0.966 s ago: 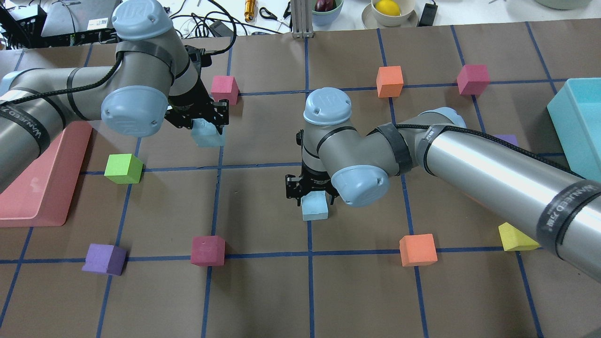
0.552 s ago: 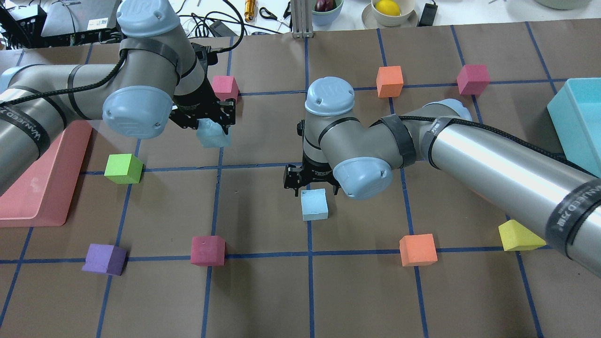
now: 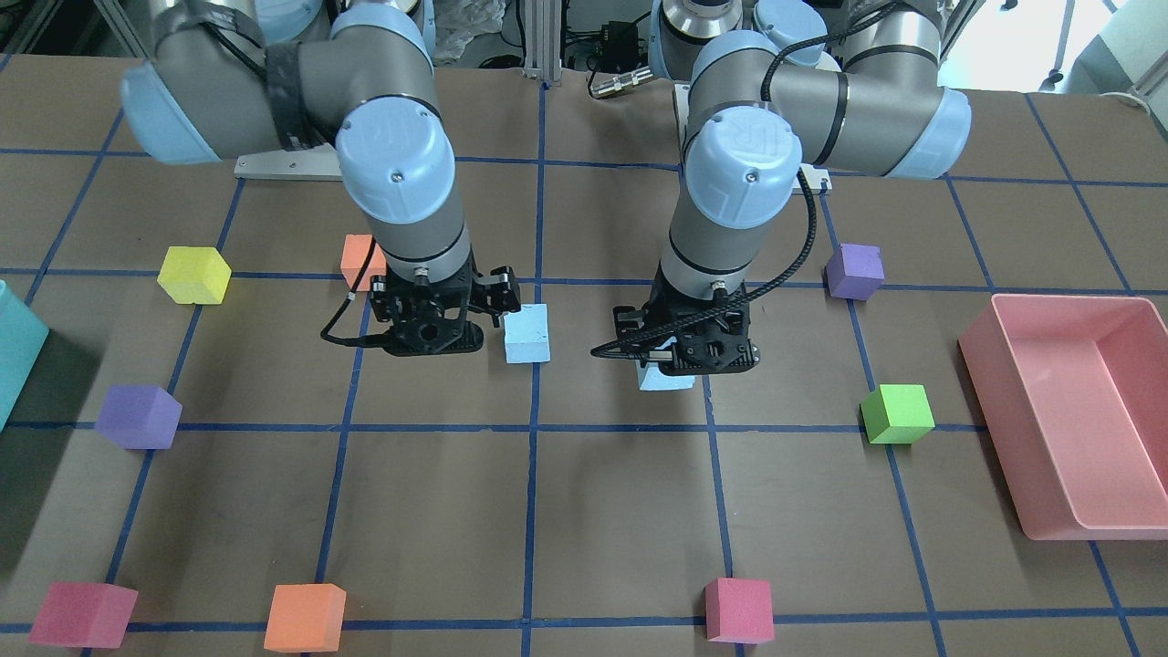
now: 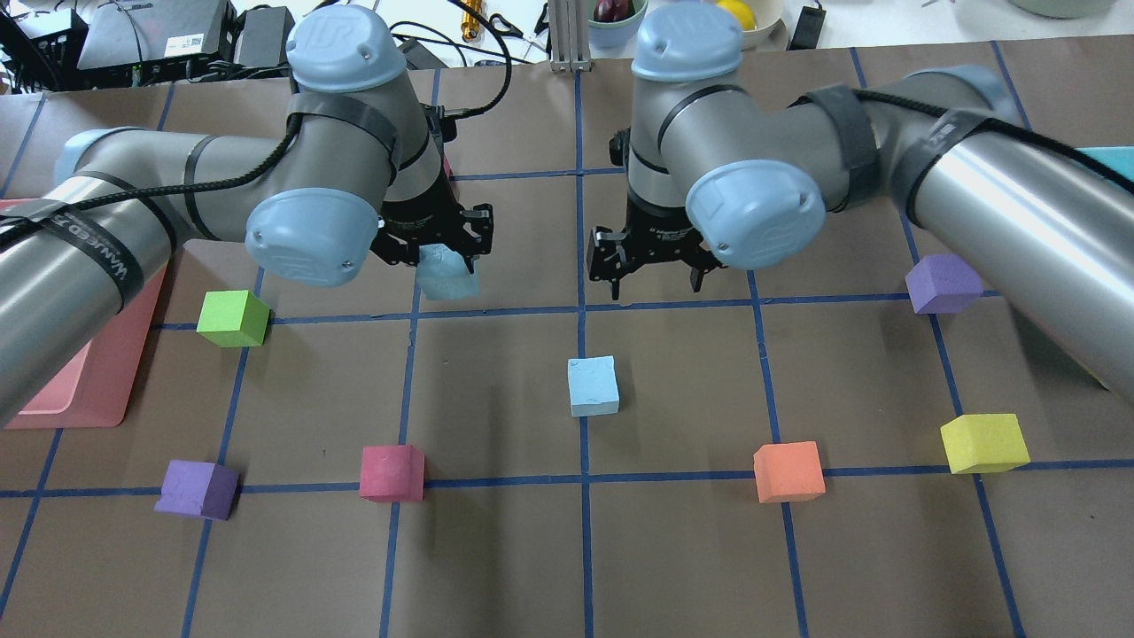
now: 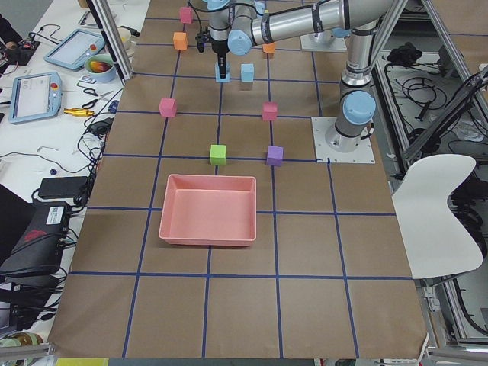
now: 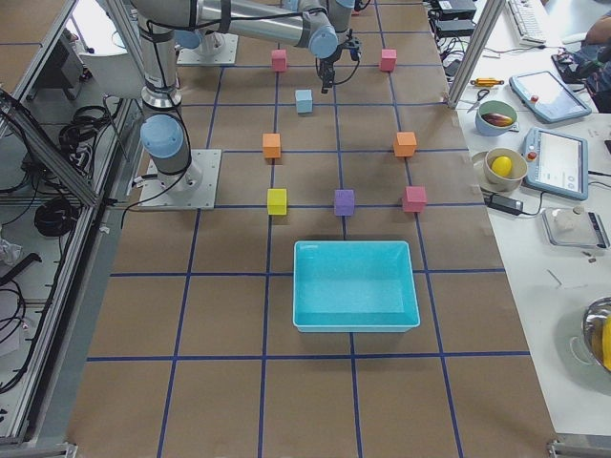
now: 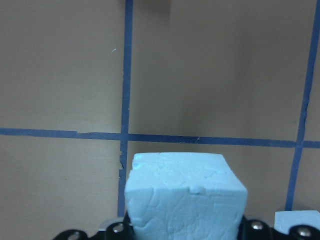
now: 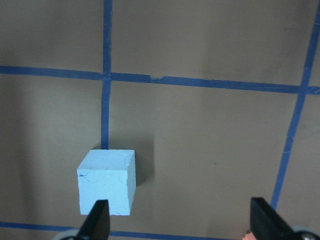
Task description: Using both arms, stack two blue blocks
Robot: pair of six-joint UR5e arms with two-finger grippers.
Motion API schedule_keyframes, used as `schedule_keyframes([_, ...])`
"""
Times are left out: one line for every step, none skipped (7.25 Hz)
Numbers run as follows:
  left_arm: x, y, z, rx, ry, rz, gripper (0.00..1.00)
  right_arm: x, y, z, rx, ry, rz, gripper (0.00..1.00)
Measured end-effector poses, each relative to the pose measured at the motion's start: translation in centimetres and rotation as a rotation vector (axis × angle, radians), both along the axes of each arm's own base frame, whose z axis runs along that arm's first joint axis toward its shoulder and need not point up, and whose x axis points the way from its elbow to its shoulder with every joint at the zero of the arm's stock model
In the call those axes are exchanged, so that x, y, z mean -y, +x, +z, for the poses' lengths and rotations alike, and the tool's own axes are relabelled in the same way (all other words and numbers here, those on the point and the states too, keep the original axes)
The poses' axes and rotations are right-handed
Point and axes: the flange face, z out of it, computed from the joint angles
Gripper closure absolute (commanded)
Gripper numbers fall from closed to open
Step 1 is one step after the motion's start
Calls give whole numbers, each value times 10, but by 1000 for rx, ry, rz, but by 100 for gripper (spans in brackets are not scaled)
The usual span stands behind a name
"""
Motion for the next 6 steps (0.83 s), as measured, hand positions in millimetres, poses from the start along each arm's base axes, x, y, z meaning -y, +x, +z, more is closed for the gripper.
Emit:
schedule_keyframes([-12, -23, -5, 1, 10, 9, 100, 5, -22, 17, 5, -20, -15, 0])
schedule_keyframes([-28, -46, -14, 5, 25, 27, 100, 9, -40, 30, 10, -39, -16, 0])
schedule_keyframes([-45, -69, -24, 10, 36, 42, 100, 10, -52, 41, 14, -59, -12, 0])
schedule_keyframes([-60, -90, -32, 16, 44, 48, 100, 12, -61, 52, 22, -82, -17, 0])
schedule_keyframes([-73, -109, -38, 18, 46, 52, 100, 12, -66, 67, 29, -113, -21, 0])
schedule_keyframes([-81, -124, -44, 17, 42, 51, 100, 11, -68, 86, 31, -143, -23, 0])
